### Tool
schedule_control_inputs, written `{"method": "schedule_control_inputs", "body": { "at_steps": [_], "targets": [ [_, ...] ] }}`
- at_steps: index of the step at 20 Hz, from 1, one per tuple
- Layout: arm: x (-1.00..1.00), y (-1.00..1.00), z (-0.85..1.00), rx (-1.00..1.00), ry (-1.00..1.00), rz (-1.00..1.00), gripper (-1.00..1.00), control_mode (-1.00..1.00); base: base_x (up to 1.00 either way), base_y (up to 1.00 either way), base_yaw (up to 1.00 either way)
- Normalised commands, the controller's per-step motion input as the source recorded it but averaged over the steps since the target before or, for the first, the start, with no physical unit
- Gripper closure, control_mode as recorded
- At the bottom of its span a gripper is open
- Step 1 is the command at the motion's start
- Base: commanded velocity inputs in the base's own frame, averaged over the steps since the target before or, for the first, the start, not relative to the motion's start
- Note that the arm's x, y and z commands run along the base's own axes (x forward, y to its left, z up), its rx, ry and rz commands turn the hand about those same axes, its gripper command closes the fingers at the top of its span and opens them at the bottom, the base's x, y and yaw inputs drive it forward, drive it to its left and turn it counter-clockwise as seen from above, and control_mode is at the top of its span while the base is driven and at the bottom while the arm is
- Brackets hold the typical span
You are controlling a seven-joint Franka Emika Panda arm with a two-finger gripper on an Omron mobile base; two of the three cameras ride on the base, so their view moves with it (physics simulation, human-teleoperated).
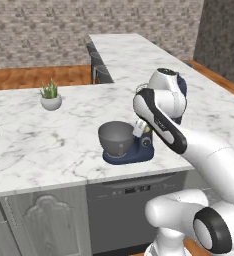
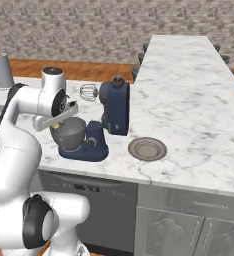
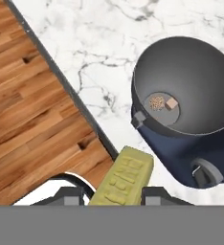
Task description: Add butter and sugar cubes to the stand mixer bowl and then turn on the stand mixer to begin making frosting.
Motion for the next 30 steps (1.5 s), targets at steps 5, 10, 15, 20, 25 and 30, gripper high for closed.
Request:
{"method": "schedule_control_inputs", "body": {
  "at_steps": [5,10,15,20,25,30],
  "targets": [
    [0.55,0.52,0.00,-0.08,0.05,-0.10,1.00,-1.00,0.00,0.00,0.00],
    [0.53,0.03,-0.22,-0.04,0.02,-0.11,1.00,-1.00,0.00,0.00,0.00],
    [0.46,0.00,-0.53,-0.01,0.03,-0.09,1.00,-1.00,0.00,0.00,0.00],
    [0.36,0.00,-0.40,0.00,0.00,-0.07,1.00,-1.00,0.00,0.00,0.00],
    [0.31,0.00,-0.40,0.00,0.02,-0.06,1.00,-1.00,0.00,0.00,0.00],
    [0.37,0.08,-0.27,0.00,0.04,-0.06,1.00,-1.00,0.00,0.00,0.00]
  ]
}}
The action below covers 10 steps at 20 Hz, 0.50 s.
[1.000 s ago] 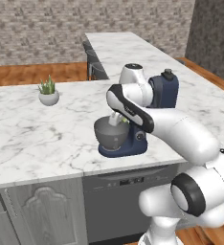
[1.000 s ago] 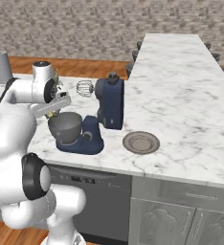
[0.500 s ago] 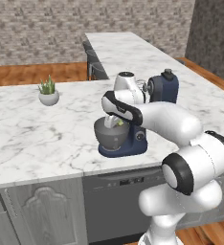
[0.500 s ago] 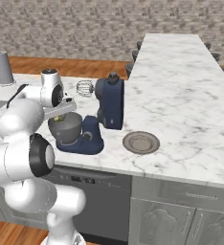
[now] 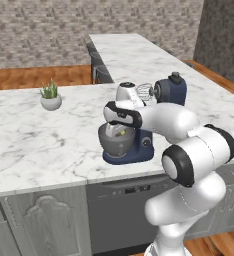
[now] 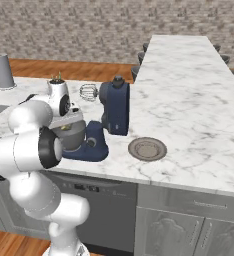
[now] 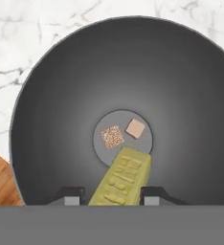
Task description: Add butter and sugar cubes to the stand mixer bowl and then turn on the stand mixer to begin making frosting.
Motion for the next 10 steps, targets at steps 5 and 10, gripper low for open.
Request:
{"method": "schedule_control_inputs", "body": {
  "at_steps": [5,10],
  "targets": [
    [0.37,0.08,-0.18,0.00,0.03,-0.05,1.00,-1.00,0.00,0.00,0.00],
    [0.38,0.02,-0.31,0.00,0.00,-0.06,1.00,-1.00,0.00,0.00,0.00]
  ]
}}
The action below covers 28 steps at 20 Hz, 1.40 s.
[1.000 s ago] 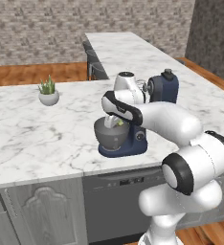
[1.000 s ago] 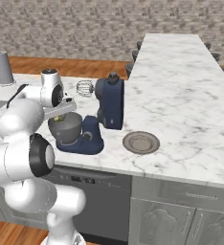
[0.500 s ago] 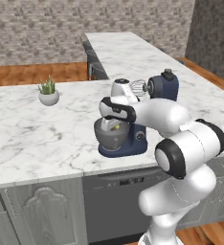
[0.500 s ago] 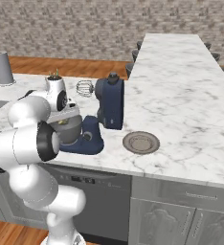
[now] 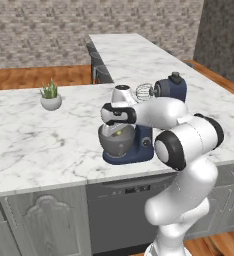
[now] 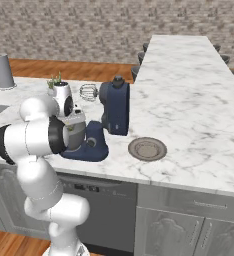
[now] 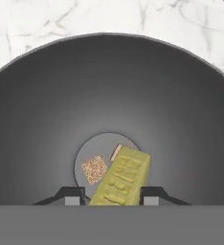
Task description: Add butter and sugar cubes to the stand mixer bowl and then turn on the stand mixer to begin making frosting.
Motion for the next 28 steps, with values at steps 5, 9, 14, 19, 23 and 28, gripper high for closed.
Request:
{"method": "schedule_control_inputs", "body": {
  "at_steps": [5,9,14,19,23,28],
  "targets": [
    [0.39,0.03,-0.30,0.00,0.00,-0.06,1.00,-1.00,0.00,0.00,0.00],
    [0.42,0.11,-0.27,0.00,0.02,-0.06,-1.00,-1.00,0.00,0.00,0.00],
    [0.11,0.05,-0.03,0.00,0.00,-0.05,-1.00,-1.00,0.00,0.00,0.00],
    [-0.45,0.01,0.50,0.01,-0.04,-0.05,-1.00,-1.00,0.00,0.00,0.00],
    [-1.00,-0.09,1.00,0.06,-0.15,-0.01,-1.00,-1.00,0.00,0.00,0.00],
    [-1.00,-0.61,0.94,0.09,-0.10,0.00,-1.00,-1.00,0.00,0.00,0.00]
  ]
}}
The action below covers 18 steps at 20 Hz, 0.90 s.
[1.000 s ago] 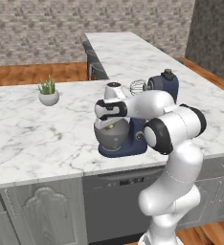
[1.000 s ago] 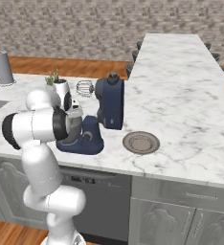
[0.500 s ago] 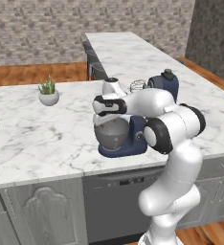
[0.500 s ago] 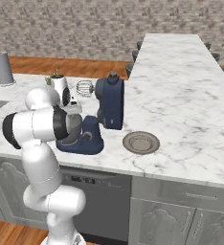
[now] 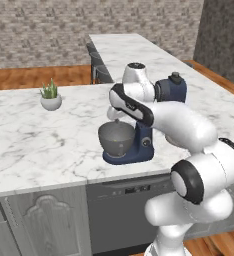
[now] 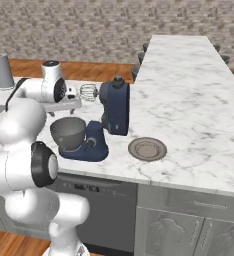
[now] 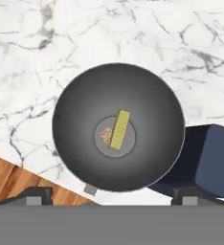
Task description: Add butter and sugar cubes to the stand mixer bowl and then turn on the stand mixer to begin making frosting.
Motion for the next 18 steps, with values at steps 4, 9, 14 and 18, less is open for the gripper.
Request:
{"method": "schedule_control_inputs", "body": {
  "at_steps": [4,9,14,18],
  "targets": [
    [-0.76,-0.86,0.76,0.17,-0.06,0.00,-1.00,-1.00,0.00,0.00,0.00],
    [-0.42,-0.97,0.58,0.22,-0.02,0.01,-1.00,-1.00,0.00,0.00,0.00],
    [-0.25,-1.00,0.20,0.20,-0.05,0.03,-1.00,-1.00,0.00,0.00,0.00],
    [-0.06,-0.87,0.05,0.19,-0.10,0.03,-1.00,-1.00,0.00,0.00,0.00]
  ]
}}
